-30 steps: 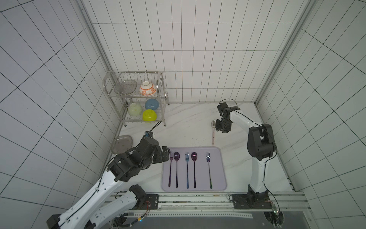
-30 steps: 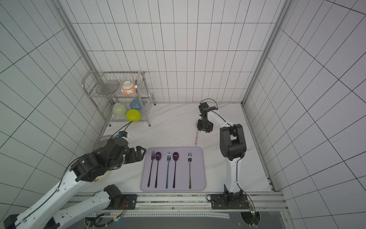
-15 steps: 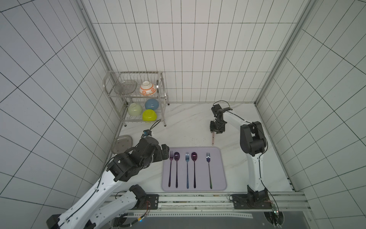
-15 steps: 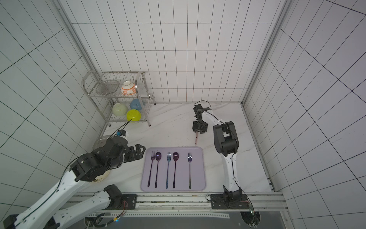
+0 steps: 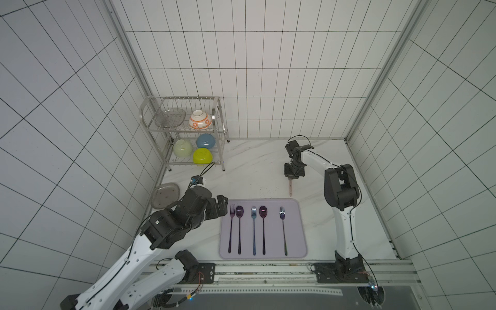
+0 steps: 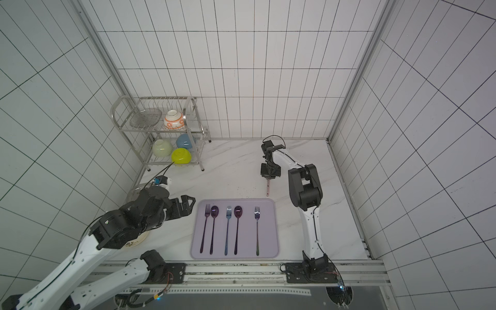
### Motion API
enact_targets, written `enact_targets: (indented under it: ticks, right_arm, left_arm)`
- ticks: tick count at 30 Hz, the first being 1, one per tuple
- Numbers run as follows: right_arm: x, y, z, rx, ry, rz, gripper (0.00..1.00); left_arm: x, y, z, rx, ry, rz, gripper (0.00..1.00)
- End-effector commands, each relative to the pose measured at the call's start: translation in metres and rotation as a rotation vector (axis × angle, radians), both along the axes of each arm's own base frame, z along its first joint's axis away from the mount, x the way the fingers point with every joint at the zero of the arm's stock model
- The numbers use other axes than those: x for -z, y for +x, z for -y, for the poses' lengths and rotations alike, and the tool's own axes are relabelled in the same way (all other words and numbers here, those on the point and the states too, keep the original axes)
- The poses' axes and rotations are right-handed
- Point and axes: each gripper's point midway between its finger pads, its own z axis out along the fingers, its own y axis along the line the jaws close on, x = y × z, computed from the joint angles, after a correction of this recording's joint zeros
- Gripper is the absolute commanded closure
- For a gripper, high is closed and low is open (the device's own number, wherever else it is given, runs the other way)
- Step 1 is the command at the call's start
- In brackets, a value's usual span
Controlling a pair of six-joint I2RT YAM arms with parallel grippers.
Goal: Set the spoon and fork side by side
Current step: Pick up the spoon from the center of the board.
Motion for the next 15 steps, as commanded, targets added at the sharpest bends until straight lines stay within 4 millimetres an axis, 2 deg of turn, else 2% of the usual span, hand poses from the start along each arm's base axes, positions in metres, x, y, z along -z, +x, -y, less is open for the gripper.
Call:
enact_targets:
  ticks: [1, 4, 8, 12, 15]
  right_arm:
    - [-0.015, 0.01, 0.021, -0.033, -0.081, 0.044, 0.96]
    - [-0.042, 0.011, 0.03, -0.049, -0.113, 0.092, 0.97]
    - [-0.075, -0.004, 0.033, -0.059, -0.097, 0.121, 0.98]
    - [-0.096, -0.039, 0.033, -0.071, -0.1, 0.112, 0.98]
    - [-0.105, -0.077, 0.03, -0.089, -0.119, 0.1, 0.98]
  left_arm:
    - [-0.003, -0.002, -0.007, -0.012, 0.011, 0.022, 0.02]
    - [-0.006, -0.003, -0.01, -0.016, 0.01, 0.034, 0.02]
    - [-0.008, -0.003, -0.012, -0.02, 0.011, 0.049, 0.02]
    - [-0.012, -0.004, -0.013, -0.017, 0.006, 0.065, 0.02]
    - [-0.014, -0.006, -0.014, -0.01, -0.001, 0.079, 0.02]
